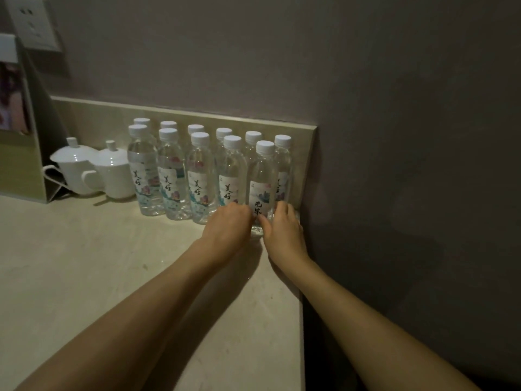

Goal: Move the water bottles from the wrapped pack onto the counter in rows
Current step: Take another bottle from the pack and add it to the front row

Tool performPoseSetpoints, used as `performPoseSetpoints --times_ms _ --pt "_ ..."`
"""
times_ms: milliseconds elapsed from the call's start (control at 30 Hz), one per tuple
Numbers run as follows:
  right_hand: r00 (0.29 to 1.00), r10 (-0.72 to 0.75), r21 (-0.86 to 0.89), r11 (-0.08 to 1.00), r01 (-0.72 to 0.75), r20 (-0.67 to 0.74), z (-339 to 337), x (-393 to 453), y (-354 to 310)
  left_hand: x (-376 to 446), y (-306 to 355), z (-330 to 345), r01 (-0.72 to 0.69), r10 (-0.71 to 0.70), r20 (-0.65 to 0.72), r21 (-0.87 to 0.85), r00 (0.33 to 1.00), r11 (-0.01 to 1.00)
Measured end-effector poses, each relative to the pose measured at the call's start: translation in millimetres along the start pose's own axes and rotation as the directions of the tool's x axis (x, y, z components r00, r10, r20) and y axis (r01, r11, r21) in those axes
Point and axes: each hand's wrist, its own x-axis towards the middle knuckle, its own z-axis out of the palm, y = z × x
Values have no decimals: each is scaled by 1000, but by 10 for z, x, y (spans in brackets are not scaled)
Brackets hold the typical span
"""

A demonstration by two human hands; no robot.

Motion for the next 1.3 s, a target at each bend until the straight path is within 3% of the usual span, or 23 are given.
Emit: performPoseSetpoints --times_ms 333,800,1100,1300 --pt "1000 -12 -63 998 13 1 52 46 -4 74 -36 35 -35 35 44 6 998 999" --pt "999 -28 -77 997 30 32 93 39 -2 28 -77 36 -49 43 -43 -164 998 985" --pt "998 19 -95 995 -13 62 91 9 -58 17 -73 71 -60 47 -87 -162 995 985" --pt "993 34 -87 996 -24 113 31 29 -87 -5 -60 45 -11 5 -31 -174 1000 985"
